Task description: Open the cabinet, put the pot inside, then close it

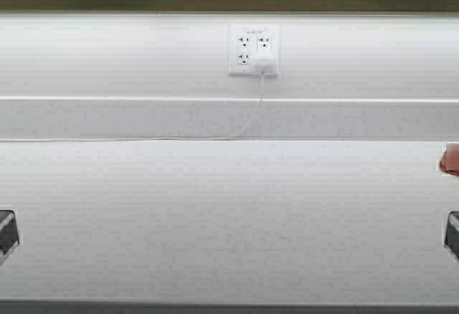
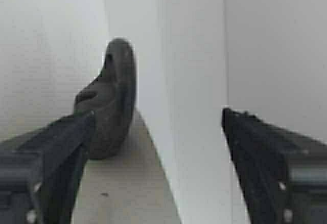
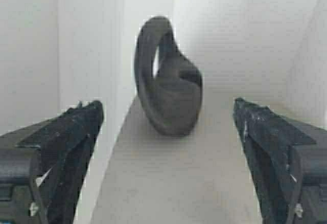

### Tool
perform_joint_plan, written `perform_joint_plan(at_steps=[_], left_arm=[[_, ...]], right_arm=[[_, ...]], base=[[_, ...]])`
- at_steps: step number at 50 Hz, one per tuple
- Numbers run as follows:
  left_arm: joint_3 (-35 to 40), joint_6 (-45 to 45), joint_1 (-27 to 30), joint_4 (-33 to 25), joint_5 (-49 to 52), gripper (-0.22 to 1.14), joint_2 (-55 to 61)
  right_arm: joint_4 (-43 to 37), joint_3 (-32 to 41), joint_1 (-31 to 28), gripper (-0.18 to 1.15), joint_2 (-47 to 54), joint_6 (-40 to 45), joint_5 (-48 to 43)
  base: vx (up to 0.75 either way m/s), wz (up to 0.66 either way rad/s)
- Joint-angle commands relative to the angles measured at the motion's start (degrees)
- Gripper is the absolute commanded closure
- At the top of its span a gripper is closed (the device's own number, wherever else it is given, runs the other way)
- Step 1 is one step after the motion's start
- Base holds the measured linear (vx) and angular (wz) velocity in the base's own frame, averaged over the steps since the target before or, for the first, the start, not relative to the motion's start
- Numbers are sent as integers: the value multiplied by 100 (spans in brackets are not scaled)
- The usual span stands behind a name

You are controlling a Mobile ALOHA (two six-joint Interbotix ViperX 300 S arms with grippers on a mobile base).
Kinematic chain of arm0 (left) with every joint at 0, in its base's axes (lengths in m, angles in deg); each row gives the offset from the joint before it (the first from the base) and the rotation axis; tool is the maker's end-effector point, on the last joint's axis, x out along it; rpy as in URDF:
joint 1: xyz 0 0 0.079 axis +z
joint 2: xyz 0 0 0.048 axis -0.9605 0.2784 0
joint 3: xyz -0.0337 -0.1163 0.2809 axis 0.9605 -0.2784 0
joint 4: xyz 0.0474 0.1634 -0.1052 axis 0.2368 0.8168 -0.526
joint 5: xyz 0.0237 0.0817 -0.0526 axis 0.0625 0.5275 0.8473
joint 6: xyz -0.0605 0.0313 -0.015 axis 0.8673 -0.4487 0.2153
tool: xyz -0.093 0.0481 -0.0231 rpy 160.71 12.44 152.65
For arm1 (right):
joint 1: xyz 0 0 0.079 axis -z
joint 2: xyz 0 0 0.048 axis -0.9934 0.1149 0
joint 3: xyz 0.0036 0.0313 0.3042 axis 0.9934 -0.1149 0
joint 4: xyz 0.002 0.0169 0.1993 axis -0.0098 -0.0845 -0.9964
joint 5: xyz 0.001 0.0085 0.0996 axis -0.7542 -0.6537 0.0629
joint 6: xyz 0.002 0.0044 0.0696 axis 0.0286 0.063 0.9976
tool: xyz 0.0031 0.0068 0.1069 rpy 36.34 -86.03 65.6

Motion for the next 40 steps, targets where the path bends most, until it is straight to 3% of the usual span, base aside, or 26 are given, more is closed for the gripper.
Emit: perform_joint_plan(at_steps=[1,12,18,24,30,32,35,40], left_arm=[[-272,18,0,18,-176,-10,-396],[-896,114,-193,123,-563,-10,-800],[-1239,53,-369,185,-765,-6,-1020],[-1529,26,-475,202,-958,20,-1195],[-1802,-18,-527,211,-967,75,-1380],[-1898,-88,-554,211,-976,91,-1459],[-2039,-290,-598,211,-967,103,-1564],[-2303,-958,-642,211,-932,88,-1793]], right_arm=[[26,-264,-9,-7,-352,-18,-281],[422,-738,-167,-7,-914,-18,-598],[580,-984,-281,3,-1248,-44,-598],[598,-1239,-308,39,-1494,-185,-598],[606,-1503,-378,90,-1714,-439,-598],[624,-1573,-404,101,-1793,-536,-598],[659,-1661,-448,100,-1881,-756,-598],[914,-1758,-492,86,-2004,-1230,-457]], base=[[-1,-1],[-1,0],[-2,-1],[-5,-2],[-8,-3],[-11,-5],[-12,-5],[-13,-6]])
